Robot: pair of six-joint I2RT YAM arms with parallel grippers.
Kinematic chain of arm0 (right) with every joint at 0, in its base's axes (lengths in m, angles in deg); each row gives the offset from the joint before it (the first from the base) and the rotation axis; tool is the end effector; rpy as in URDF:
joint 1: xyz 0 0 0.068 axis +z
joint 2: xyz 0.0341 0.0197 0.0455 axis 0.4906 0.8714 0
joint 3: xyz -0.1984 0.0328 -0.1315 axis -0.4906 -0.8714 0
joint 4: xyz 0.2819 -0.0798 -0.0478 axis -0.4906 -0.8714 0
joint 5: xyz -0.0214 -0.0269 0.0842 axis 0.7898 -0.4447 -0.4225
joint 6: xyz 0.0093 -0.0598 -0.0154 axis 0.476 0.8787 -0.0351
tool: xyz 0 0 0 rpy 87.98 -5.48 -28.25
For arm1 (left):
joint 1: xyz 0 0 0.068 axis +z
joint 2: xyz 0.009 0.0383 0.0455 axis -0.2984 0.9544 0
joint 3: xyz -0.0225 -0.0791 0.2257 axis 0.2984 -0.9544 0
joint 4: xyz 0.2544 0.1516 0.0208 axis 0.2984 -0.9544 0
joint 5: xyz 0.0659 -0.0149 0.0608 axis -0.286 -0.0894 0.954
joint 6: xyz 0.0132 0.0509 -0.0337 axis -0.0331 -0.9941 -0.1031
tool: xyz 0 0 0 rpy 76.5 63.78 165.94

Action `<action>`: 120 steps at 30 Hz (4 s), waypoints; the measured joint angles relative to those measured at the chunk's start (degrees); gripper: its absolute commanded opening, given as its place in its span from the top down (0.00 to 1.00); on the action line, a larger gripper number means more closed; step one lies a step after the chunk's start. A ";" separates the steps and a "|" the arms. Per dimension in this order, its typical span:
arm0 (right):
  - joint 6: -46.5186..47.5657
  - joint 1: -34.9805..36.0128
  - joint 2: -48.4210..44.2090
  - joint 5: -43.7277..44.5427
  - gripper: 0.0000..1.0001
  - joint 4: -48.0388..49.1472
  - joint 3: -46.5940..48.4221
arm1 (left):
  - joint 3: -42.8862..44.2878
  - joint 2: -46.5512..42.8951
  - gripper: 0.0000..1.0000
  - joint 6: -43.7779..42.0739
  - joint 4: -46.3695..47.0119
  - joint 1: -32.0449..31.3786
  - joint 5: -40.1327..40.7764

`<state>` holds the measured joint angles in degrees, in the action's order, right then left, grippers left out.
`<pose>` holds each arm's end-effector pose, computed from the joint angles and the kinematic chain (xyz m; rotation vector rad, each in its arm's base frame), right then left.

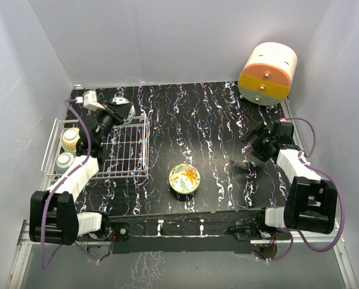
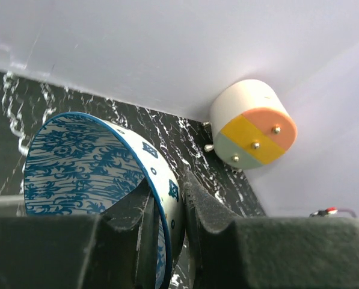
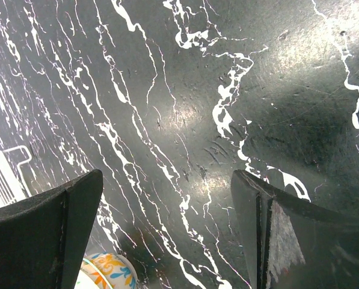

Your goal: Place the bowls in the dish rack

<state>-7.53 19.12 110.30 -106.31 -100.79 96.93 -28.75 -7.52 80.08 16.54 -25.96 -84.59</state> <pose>0.3041 -0.0397 0.1339 0.8688 2.3036 0.6086 0.3332 -0.0627 0.2729 -0.1363 1.4014 -0.8537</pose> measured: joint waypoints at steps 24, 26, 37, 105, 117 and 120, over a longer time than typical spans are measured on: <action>0.07 0.00 -0.68 -0.72 0.10 0.87 -1.07 | -21.16 9.09 1.00 29.81 28.74 17.16 -7.54; 0.09 0.00 -0.68 -0.72 0.10 0.87 -1.07 | -21.42 12.50 1.00 30.93 30.34 17.18 -7.61; 0.11 0.00 -0.37 -0.70 0.10 1.03 -1.07 | -22.14 15.30 1.00 31.26 31.04 17.49 -7.76; 0.20 0.00 1.70 -0.98 0.10 3.50 -2.93 | 8.83 -0.55 0.09 1.95 -52.65 22.36 8.59; 0.20 0.00 1.99 -0.94 0.10 3.69 -2.93 | 4.68 2.58 0.09 4.07 -45.44 22.36 6.29; 0.20 0.00 1.99 -0.90 0.10 3.74 -2.93 | 4.57 4.04 0.09 4.48 -43.67 22.36 6.27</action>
<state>-7.33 19.12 112.29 -107.20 -97.05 94.00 -24.18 -3.48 84.56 -27.13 -3.60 -78.32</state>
